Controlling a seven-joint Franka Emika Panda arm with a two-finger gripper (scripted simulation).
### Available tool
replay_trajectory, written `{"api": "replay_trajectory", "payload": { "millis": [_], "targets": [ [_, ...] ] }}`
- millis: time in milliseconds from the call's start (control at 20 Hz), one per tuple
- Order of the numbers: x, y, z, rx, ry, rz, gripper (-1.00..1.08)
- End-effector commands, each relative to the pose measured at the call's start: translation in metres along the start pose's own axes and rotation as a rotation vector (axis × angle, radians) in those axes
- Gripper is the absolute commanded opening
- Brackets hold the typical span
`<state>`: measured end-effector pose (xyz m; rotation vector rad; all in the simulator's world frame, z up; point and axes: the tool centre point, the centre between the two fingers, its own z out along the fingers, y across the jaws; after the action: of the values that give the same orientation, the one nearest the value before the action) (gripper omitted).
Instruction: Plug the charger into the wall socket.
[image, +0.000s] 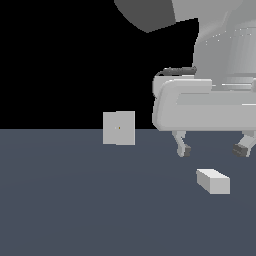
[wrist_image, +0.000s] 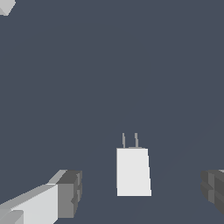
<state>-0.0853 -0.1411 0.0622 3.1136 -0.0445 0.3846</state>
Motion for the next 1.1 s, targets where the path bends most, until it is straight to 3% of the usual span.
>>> {"api": "replay_trajectory", "payload": {
  "millis": [0, 850, 900, 1050],
  "targets": [
    [-0.001, 0.000, 0.002, 0.000, 0.000, 0.000, 1.00],
    [-0.013, 0.000, 0.049, 0.001, 0.002, -0.001, 1.00],
    [-0.013, 0.000, 0.049, 0.001, 0.002, -0.001, -1.00],
    [-0.013, 0.000, 0.049, 0.001, 0.002, -0.001, -1.00]
  ]
}}
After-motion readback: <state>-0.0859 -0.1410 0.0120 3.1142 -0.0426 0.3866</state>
